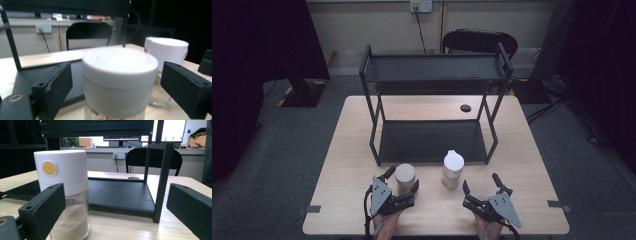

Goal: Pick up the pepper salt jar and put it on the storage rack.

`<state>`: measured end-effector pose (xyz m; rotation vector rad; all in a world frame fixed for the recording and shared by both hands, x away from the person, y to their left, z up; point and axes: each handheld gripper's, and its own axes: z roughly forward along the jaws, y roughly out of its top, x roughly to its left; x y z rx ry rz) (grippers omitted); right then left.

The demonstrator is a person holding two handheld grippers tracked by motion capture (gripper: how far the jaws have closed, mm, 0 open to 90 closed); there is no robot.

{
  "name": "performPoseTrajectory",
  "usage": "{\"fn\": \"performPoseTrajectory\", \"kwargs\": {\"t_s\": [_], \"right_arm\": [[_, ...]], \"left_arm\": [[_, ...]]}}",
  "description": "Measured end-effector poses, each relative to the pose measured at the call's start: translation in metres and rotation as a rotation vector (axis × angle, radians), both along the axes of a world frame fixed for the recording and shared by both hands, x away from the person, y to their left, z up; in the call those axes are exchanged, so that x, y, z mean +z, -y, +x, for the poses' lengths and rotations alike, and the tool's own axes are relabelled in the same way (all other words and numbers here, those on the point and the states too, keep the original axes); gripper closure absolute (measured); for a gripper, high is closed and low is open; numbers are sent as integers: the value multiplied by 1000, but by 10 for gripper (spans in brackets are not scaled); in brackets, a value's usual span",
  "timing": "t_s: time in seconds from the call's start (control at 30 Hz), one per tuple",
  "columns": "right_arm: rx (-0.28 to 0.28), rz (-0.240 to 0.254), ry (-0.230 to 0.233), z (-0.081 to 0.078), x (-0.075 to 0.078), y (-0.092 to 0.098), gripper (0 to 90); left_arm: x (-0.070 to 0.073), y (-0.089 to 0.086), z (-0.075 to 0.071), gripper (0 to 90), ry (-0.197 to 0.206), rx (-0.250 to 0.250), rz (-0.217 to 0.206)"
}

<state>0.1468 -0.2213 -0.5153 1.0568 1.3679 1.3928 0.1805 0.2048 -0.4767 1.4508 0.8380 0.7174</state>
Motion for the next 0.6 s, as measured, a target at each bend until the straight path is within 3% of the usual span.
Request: {"fn": "performPoseTrajectory", "kwargs": {"t_s": [0.33, 0.6], "right_arm": [[-2, 0, 2, 0, 0, 0, 13], [-3, -1, 0, 0, 0, 0, 13]], "left_arm": [[-4, 1, 5, 258, -33, -2, 5], [-7, 2, 7, 326, -31, -8, -1]]}}
